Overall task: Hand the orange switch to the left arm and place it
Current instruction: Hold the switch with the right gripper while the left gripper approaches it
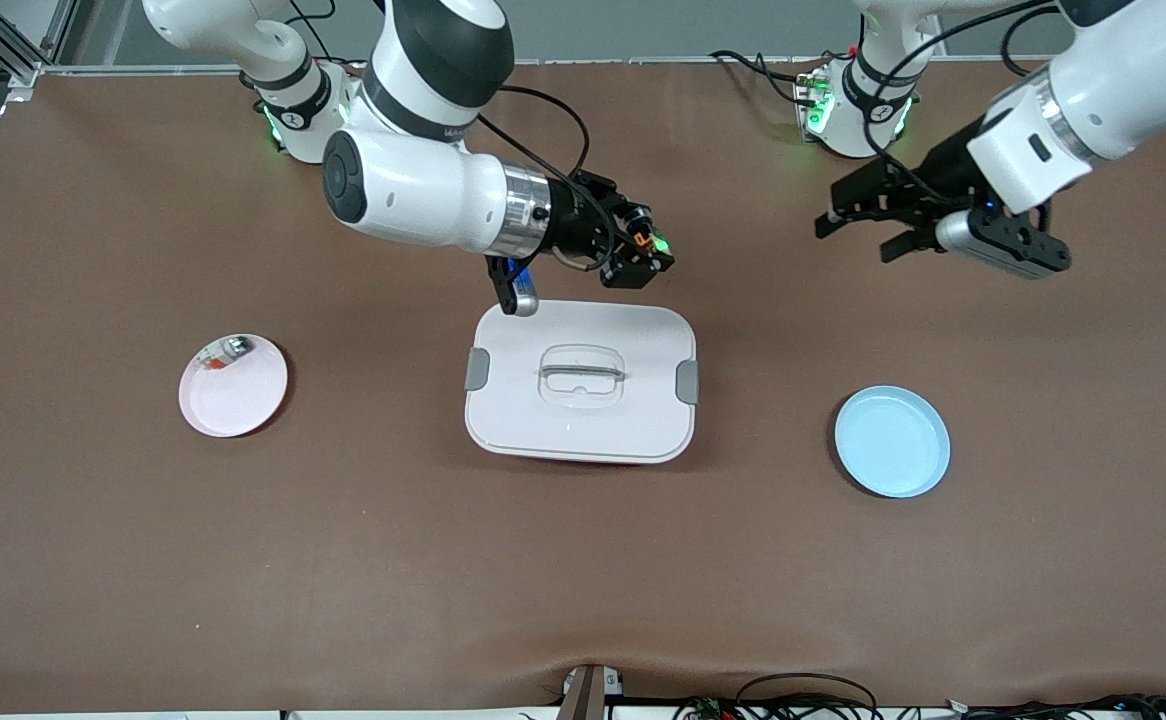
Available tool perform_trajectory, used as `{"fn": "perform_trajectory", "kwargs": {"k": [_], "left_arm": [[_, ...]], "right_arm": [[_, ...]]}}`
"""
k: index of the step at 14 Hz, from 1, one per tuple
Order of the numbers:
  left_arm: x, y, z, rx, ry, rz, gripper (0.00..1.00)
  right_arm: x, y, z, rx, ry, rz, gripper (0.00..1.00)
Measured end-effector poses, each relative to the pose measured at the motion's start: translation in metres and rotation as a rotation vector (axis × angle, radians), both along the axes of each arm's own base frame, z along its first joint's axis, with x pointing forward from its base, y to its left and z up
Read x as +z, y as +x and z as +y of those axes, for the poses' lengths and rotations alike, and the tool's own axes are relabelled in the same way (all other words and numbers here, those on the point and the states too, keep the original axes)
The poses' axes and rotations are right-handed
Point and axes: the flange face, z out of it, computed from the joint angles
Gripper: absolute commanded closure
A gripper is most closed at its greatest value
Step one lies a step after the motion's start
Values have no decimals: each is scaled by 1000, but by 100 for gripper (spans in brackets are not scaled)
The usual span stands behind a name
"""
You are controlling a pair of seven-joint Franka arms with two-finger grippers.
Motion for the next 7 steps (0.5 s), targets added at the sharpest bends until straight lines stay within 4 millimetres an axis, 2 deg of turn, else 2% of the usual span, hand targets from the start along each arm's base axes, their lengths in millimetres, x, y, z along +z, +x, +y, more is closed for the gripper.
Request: {"fn": "perform_trajectory", "kwargs": {"k": [2,5,7], "left_arm": [[-7,-11,-12,6,-47,13,0],[-12,-19,-25,5,-100,39,0],[-17,-22,-31,1,-118,54,0]], "right_arm": [[-6,-1,16,-51,-2,10,61],[-22,-14,46,-76,-8,5,61],[-28,-19,54,-72,-12,7,61]]}}
